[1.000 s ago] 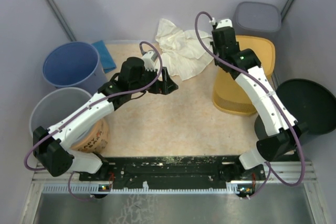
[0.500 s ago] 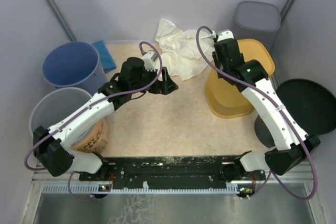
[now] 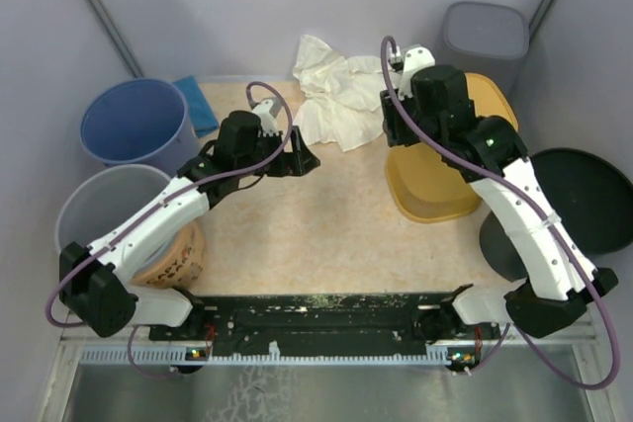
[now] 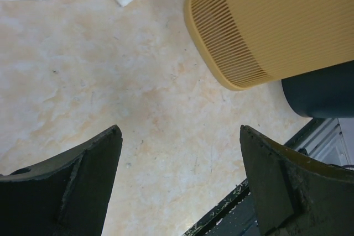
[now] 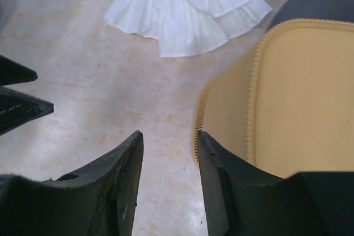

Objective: Turn the large container upside down

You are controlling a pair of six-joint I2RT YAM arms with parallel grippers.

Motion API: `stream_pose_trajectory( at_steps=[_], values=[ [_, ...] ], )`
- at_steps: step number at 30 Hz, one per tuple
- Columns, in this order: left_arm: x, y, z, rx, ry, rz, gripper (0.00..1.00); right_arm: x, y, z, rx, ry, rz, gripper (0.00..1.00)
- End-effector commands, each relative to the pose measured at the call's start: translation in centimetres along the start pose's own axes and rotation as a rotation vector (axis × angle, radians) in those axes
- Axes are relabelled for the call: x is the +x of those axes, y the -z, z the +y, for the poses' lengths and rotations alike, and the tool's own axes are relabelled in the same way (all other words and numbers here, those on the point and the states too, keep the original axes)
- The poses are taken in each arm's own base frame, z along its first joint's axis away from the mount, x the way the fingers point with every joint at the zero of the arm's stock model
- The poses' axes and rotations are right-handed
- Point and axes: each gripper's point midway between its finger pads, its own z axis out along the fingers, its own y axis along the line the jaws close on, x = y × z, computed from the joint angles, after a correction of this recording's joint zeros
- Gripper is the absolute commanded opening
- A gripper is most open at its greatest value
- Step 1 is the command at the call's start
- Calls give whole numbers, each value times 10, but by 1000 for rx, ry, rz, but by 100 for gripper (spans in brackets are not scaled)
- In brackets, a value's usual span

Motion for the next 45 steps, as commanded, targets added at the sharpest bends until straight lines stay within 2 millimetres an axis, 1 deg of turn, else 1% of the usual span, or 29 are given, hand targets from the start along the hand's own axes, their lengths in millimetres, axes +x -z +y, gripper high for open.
stream_pose_trajectory(
  at_steps=[1, 3, 5, 6, 7, 8, 10, 11, 12, 13, 14, 19, 22, 24, 25, 26, 28, 31, 32, 34, 36, 39, 43, 45],
  values=[
    [-20, 24, 9, -39, 25, -86, 92, 12, -22, 30, -94, -11, 31, 44],
    [-24, 31, 10, -45, 25, -106, 92, 28, -39, 21, -24, -7, 69, 44],
    [-25, 35, 9, -41, 23, -112, 92, 41, -56, 3, 87, -2, 100, 45],
    [-24, 35, 8, -36, 23, -110, 92, 45, -64, -10, 146, -20, 115, 45],
    [-23, 35, 7, -31, 24, -107, 92, 49, -71, -29, 220, -52, 128, 45],
    [-23, 34, 7, -27, 25, -103, 92, 52, -76, -53, 292, -98, 141, 45],
    [-20, 33, 5, -15, 27, -90, 92, 58, -78, -89, 411, -154, 152, 46],
    [-18, 32, 5, -11, 29, -83, 92, 60, -78, -101, 442, -169, 153, 46],
    [-18, 32, 5, -7, 31, -84, 92, 59, -78, -106, 453, -174, 144, 45],
    [-17, 32, 4, -3, 34, -85, 92, 57, -78, -107, 451, -172, 137, 45],
    [-17, 31, 5, -2, 34, -87, 92, 54, -78, -104, 432, -174, 129, 45],
    [-21, 29, 2, 4, 24, -85, 92, 41, -83, -62, 278, -178, 80, 45],
    [-26, 30, -1, 12, 17, -93, 92, 42, -92, -41, 226, -163, 79, 46],
    [-26, 30, -2, 12, 16, -91, 92, 47, -101, -36, 216, -157, 96, 46],
    [-27, 31, -2, 12, 15, -94, 92, 51, -105, -38, 230, -149, 107, 47],
    [-28, 31, -3, 13, 14, -95, 92, 54, -106, -45, 268, -136, 119, 47],
    [-27, 32, -2, 7, 11, -90, 92, 65, -106, -69, 362, -119, 154, 48],
    [-28, 36, -1, -2, 2, -96, 92, 76, -104, -106, 427, -179, 166, 48],
    [-30, 37, -1, -3, -2, -99, 92, 78, -104, -117, 451, -201, 161, 48],
    [-32, 37, -3, -1, -10, -101, 92, 79, -104, -131, 507, -231, 155, 48],
    [-35, 36, -5, 7, -13, -98, 92, 76, -111, -131, 501, -252, 147, 49],
    [-34, 34, -9, 23, -15, -86, 92, 69, -124, -122, 456, -285, 130, 49],
    [-34, 35, -10, 30, -18, -83, 92, 65, -140, -120, 444, -303, 125, 49],
    [-35, 36, -9, 20, -23, -89, 93, 59, -143, -109, 387, -307, 118, 49]
  ],
)
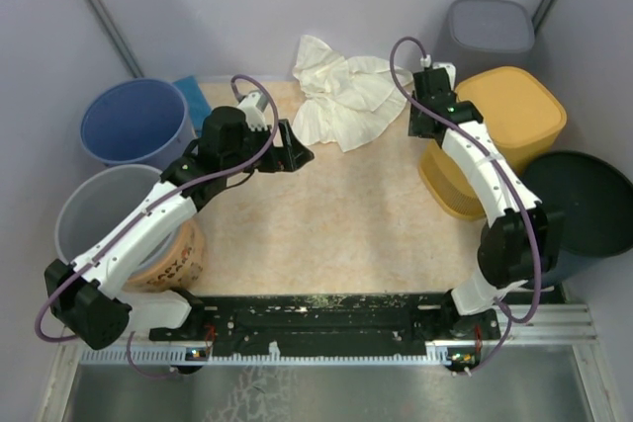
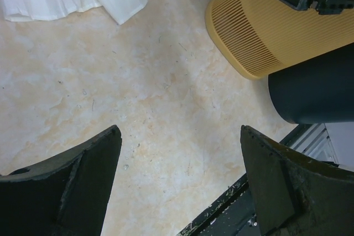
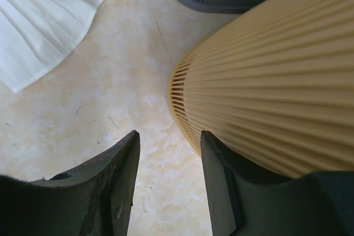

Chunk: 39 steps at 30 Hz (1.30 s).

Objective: Turn the large container upside down

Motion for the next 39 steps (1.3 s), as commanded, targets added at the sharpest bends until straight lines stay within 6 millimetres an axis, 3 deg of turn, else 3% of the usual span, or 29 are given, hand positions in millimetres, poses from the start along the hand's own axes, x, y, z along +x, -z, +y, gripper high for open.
stream_pose_trajectory(
  at_steps=[1, 6, 12, 15, 19, 22, 27, 33, 39],
  values=[
    [-10, 5, -5, 11, -32, -21, 93, -41, 13, 29, -118, -60, -106, 49],
    [-33, 12, -5, -31, -109, -55, 93, -46, 55, 72, -386, 6, -177, 49],
    [-88, 31, 9, -221, -241, -112, 96, -38, 112, 85, -618, -12, -242, 60],
    [-114, 38, 32, -332, -248, -103, 100, -26, 129, 84, -678, -24, -247, 67],
    [-143, 51, 85, -541, -211, -112, 100, -11, 148, 80, -726, -48, -252, 71],
    [-147, 64, 108, -639, -217, -97, 100, 1, 155, 71, -717, -67, -239, 84],
    [-144, 95, 161, -841, -168, -85, 100, 22, 165, 72, -769, -76, -206, 87],
    [-147, 109, 163, -860, -175, -113, 100, 35, 162, 74, -788, -81, -178, 87],
    [-153, 117, 209, -994, -141, -97, 100, 36, 164, 79, -815, -93, -175, 88]
  ],
)
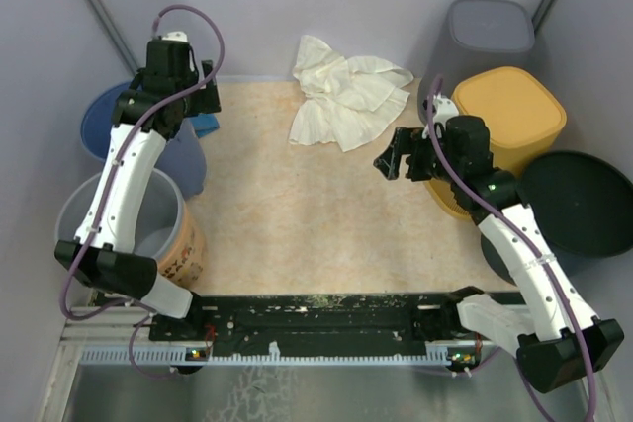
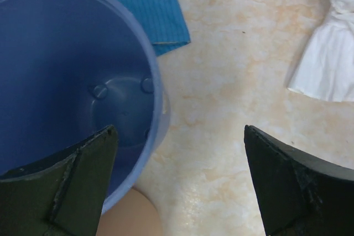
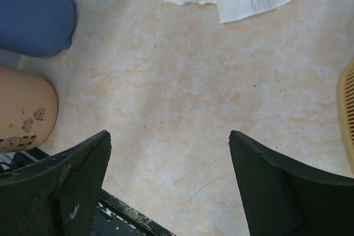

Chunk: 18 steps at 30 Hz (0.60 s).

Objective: Turn the large container upside down

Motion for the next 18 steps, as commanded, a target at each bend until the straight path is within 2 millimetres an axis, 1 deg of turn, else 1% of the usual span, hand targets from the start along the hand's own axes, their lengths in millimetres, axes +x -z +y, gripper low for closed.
stream_pose_trajectory(
  at_steps=[1, 3, 7, 8, 9, 12, 14, 16, 18],
  values=[
    [-2, -23, 33, -106, 15, 12, 100, -13, 4, 12, -53, -1, -57, 88],
    [1, -35, 33, -92, 15, 24, 100, -12, 5, 11, -48, -2, -57, 88],
    [16, -52, 23, -61, -8, 74, 100, -9, 8, 9, -33, -4, -55, 88],
    [24, -57, 22, -59, -19, 88, 99, -8, 9, 8, -30, -4, -54, 88],
    [28, -60, 22, -59, -24, 96, 96, -7, 9, 8, -29, -6, -52, 88],
    [40, -66, 15, -27, -29, 116, 82, -5, 8, 7, -26, -12, -47, 88],
    [45, -67, 10, 5, -28, 124, 69, -4, 7, 7, -27, -12, -41, 88],
    [46, -66, 4, 36, -28, 129, 49, -6, 7, 7, -25, -12, -40, 88],
    [33, -66, -7, 89, -26, 91, 26, -7, 8, 7, -22, -10, -43, 88]
  ],
)
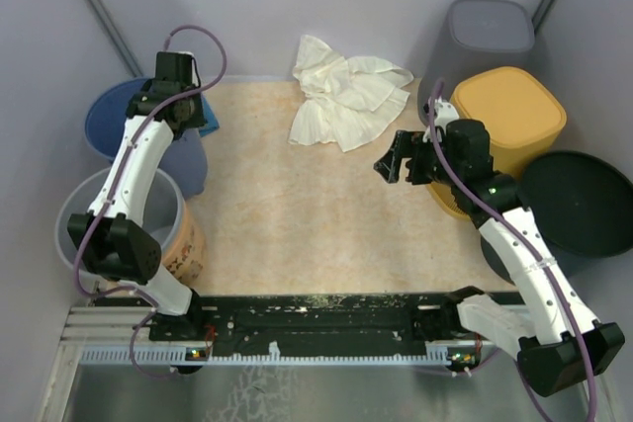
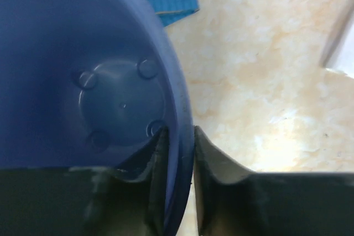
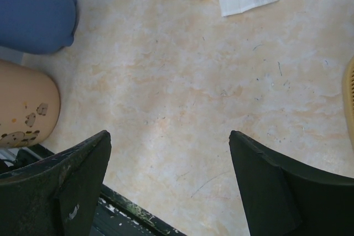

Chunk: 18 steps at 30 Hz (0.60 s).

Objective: Turn the large container upside down

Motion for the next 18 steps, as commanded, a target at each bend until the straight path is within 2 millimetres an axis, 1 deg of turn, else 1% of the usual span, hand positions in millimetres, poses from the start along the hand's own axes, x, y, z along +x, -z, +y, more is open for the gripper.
stream_pose_trajectory(
  at_steps=[1, 2, 3, 4, 6, 8, 9, 10, 12, 14, 15, 18],
  values=[
    [-31, 10, -28, 147, -3, -100, 13, -15, 7, 7, -14, 13, -60, 88],
    [-37, 15, -37, 186, -7, -115, 2, -16, 8, 6, -12, 12, -64, 88],
    [-44, 23, -48, 236, -9, -126, 0, -16, 9, 7, -11, 12, -66, 88],
    [-51, 32, -61, 293, -17, -140, 0, -16, 10, 7, -15, 15, -68, 88],
    [-65, 59, -88, 386, -42, -172, 0, -16, 12, 8, -21, 16, -77, 88],
    [-77, 92, -122, 472, -80, -226, 0, -17, 14, 7, -11, 11, -90, 88],
    [-84, 115, -143, 538, -94, -258, 0, -18, 15, 6, -2, 9, -96, 88],
    [-86, 131, -158, 605, -95, -269, 0, -19, 16, 5, 3, 7, -99, 88],
    [-83, 160, -185, 770, -70, -256, 0, -23, 20, 4, 19, 9, -110, 88],
    [-77, 184, -204, 934, -27, -232, 0, -29, 27, -1, 57, 19, -131, 88],
    [-73, 196, -212, 1011, 1, -222, 0, -33, 31, -4, 85, 30, -146, 88],
    [-54, 224, -228, 1221, 79, -172, 0, -55, 56, -17, 202, 59, -227, 88]
  ],
)
